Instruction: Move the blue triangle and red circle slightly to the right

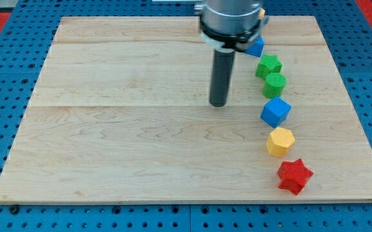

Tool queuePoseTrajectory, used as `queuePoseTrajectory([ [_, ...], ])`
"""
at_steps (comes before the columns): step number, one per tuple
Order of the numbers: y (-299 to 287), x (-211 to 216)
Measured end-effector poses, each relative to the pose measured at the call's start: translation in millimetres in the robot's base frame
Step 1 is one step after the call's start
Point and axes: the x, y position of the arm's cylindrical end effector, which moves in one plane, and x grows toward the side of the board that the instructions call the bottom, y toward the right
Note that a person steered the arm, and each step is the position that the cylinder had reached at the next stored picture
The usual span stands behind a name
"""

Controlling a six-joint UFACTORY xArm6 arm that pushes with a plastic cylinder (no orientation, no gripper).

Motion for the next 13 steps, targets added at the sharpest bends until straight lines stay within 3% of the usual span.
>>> queuePoseTrajectory([
  [2,-54,0],
  [4,-57,-8],
  [5,-51,-8],
  [7,35,-20],
  [9,-21,-87],
  [10,2,-145],
  [12,88,-153],
  [13,40,-153],
])
